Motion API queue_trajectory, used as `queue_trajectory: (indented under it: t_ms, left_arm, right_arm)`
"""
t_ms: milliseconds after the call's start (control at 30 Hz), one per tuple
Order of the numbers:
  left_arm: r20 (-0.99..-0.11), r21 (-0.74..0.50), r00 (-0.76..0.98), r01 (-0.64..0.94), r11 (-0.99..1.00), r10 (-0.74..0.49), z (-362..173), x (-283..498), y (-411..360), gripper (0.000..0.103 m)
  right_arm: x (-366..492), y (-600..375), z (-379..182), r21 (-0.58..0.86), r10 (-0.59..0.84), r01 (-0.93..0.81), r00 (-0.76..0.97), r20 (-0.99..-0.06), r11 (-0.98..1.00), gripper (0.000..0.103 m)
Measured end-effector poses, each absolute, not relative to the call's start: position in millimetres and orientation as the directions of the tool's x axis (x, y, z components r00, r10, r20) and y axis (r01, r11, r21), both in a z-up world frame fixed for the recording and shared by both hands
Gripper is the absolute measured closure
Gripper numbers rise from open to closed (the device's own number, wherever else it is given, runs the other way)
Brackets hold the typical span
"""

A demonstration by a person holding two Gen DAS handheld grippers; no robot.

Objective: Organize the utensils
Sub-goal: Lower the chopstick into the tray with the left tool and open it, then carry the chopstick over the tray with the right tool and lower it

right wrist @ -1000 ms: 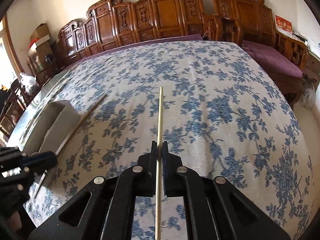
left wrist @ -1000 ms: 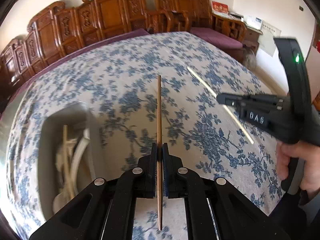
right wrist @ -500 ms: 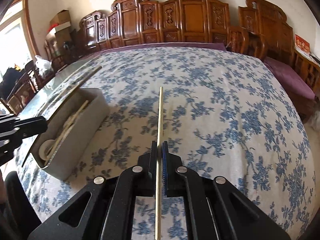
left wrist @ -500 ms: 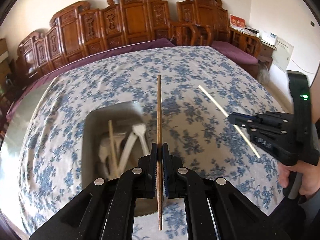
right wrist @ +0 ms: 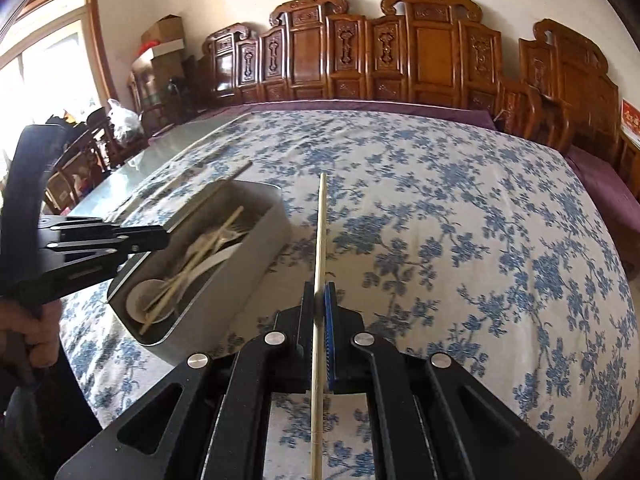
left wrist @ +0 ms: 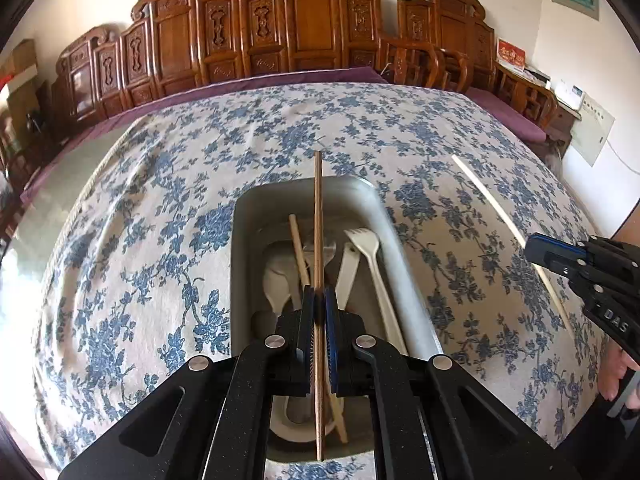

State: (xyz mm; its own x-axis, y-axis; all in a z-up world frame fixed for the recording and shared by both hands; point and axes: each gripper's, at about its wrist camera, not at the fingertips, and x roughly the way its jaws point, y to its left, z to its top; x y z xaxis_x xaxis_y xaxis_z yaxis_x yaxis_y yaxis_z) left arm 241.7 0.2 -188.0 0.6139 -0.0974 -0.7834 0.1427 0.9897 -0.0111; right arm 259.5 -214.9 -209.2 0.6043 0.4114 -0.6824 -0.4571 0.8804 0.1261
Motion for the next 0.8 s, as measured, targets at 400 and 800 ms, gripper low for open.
queue_trajectory:
  t_ms: [400,800]
  left_arm:
    - [-0.799,-0.037,0.589,0.154,0.987,-0.122,-204,243,14,0.099]
    - [-0.809,-0.043,0.574,0.153,0.987,-0.125,-211,249,16,0.099]
  right_arm:
    - [255,-202,-209,0.133,0.434,-0.483,0.589,-0.682,0.865,0.097]
    - [255,-202,-208,0.139,0.426,-0.465,0.595,-0.681,0.874,0.097]
